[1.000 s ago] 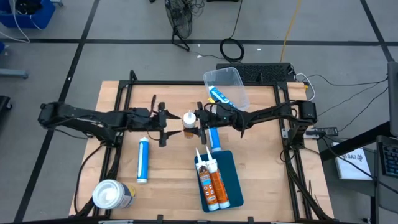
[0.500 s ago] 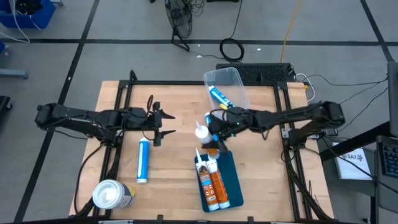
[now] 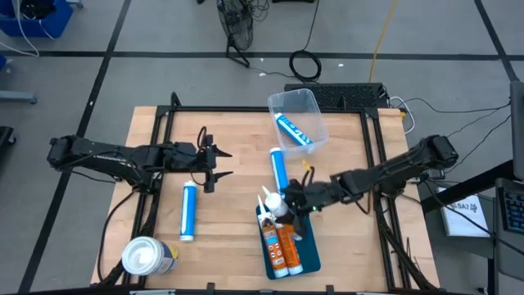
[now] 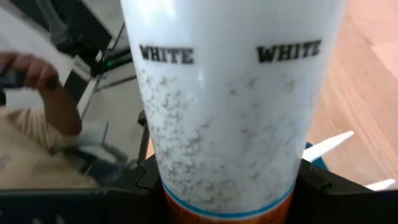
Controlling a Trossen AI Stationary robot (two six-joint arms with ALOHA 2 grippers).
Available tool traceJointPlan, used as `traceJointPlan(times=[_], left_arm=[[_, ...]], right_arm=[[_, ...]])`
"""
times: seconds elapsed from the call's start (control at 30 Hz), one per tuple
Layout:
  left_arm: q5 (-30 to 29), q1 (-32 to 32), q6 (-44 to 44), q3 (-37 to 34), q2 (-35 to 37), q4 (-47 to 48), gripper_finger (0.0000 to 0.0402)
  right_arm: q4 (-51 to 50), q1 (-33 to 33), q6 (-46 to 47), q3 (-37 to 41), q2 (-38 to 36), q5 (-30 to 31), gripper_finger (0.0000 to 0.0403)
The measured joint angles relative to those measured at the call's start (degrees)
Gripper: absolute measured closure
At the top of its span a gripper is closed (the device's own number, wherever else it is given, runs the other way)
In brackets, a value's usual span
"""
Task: Sort silicone sealant tubes
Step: Put the orange sealant into the blue bin
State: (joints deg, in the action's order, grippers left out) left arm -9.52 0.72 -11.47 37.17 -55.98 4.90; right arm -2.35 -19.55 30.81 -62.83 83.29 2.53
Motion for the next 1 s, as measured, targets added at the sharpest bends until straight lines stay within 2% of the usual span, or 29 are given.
traceJointPlan(times=[0.27,0.4,0.77,1.0], left_arm=[[0.0,0.0,0.0,-0.1,-0.3,0.2,0.0136],[-0.5,0.0,-0.7,-0.1,-0.3,-0.2,0.0138],[-3.9,-0.4,-3.9,-0.1,-0.3,-6.2,0.0148],[-4.0,-0.4,-6.4,-0.1,-0.3,-10.4,0.0134]], right_arm=[[-0.3,-8.9,12.8,0.0,0.3,20.9,0.0217],[-0.5,-11.5,21.2,-0.1,1.5,27.7,0.0217],[-4.6,-13.9,40.2,-0.1,2.6,28.9,0.0218],[-14.4,-15.0,47.7,-0.1,2.6,29.1,0.0218]])
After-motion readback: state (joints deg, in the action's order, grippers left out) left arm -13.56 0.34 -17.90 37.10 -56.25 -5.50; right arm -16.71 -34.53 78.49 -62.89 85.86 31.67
